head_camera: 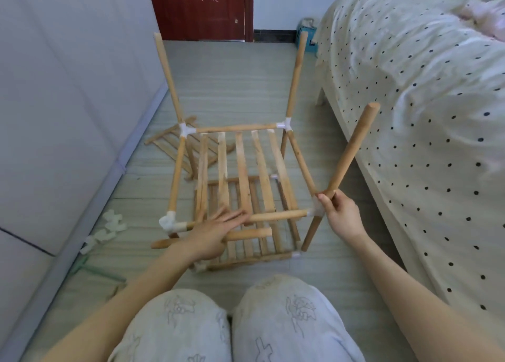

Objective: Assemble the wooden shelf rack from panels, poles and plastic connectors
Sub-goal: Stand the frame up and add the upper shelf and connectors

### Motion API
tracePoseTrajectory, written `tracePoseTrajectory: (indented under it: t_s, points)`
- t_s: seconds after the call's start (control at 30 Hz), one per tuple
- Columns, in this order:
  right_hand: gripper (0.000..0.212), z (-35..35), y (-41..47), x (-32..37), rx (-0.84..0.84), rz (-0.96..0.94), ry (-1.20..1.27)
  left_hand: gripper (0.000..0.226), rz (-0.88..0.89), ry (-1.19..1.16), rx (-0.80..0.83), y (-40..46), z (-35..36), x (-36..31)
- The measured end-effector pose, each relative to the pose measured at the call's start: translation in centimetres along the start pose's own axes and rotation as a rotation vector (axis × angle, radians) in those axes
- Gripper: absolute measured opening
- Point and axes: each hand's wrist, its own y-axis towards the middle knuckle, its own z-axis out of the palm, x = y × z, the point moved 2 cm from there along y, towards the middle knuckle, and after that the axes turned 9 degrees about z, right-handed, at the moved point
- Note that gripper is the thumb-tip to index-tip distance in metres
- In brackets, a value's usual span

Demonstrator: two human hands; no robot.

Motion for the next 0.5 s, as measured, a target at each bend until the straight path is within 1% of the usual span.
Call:
tracePoseTrajectory:
  t_s: [0.03,0.1,0.27,0.33,0.4,0.47,0.5]
  points:
    - [0.025,0.1,0.1,0.0,-0.013,-0.012,0.009,0.093,-0.02,0.018,0.023,-0.1,0.2,0.0]
    - [0.021,0.3,0.3,-0.2,-0.043,-0.035,0.031,0.093,-0.031,-0.03,0.025,0.0,0.0,-0.2]
    - [0.02,0.4,0.2,-0.2,-0.077,-0.024,0.037,0.087,-0.033,-0.095,-0.033,0.2,-0.3,-0.5]
    - [0.02,0.5,0.1,-0.1,-0.101,-0.011,0.021,0.085,-0.038,-0.185,-0.058,0.1,-0.5,-0.5]
    - [0.022,0.6,-0.2,0.2,-0.106,0.006,-0.012,0.072,-0.059,-0.363,-0.145,-0.1,-1.0,-0.7]
    - [0.027,0.8,-0.5,0.2,-0.08,0.057,-0.061,0.047,-0.086,-0.644,-0.327,-0.7,-1.9,-1.0]
    - [0.032,0.9,-0.8,0.0,-0.076,0.117,-0.062,0.039,-0.093,-0.754,-0.433,-1.3,-2.5,-1.2]
